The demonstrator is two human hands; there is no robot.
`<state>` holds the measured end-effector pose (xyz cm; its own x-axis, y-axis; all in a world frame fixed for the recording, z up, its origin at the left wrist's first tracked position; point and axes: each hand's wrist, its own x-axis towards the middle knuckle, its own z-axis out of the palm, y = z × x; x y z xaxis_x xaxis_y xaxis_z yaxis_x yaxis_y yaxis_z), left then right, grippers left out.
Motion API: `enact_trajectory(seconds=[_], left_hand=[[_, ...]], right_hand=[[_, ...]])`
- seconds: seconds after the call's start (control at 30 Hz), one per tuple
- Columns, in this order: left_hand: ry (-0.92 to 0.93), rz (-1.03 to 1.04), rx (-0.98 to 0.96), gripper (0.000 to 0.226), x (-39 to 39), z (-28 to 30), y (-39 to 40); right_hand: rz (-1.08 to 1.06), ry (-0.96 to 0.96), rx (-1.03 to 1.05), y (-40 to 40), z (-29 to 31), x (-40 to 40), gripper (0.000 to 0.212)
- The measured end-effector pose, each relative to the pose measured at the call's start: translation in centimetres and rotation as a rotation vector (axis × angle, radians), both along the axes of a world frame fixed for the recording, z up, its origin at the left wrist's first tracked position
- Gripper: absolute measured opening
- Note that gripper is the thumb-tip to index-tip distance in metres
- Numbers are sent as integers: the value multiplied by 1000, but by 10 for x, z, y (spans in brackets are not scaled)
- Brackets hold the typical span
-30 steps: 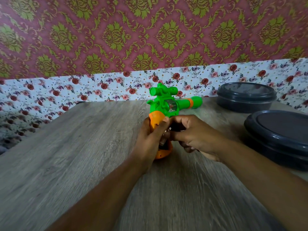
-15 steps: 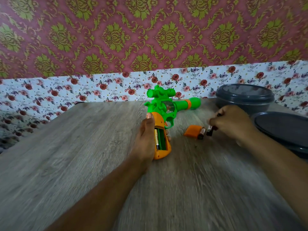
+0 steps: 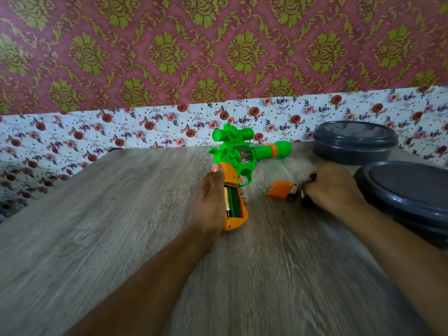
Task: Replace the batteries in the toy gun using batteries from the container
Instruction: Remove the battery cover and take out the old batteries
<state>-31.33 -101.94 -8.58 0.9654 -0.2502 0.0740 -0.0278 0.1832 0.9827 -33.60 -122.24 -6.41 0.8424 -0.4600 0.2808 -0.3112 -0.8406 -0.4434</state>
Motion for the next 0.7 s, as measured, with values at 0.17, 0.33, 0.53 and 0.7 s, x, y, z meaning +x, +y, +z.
enact_trajectory(seconds=[0.17, 0.33, 0.53, 0.7], left_hand=[[1, -11, 16, 58, -1, 1, -1], [-8, -24, 27, 88, 2, -2, 2], [-59, -39, 22, 88, 3, -4, 0], [-108, -48, 26, 79, 3, -4, 0]], right_hand=[[166, -364, 105, 15, 17, -4, 25], [502, -458, 395, 50, 28, -11, 27], [736, -398, 741, 80, 20, -15, 16], [799, -413, 539, 80, 12, -15, 14]])
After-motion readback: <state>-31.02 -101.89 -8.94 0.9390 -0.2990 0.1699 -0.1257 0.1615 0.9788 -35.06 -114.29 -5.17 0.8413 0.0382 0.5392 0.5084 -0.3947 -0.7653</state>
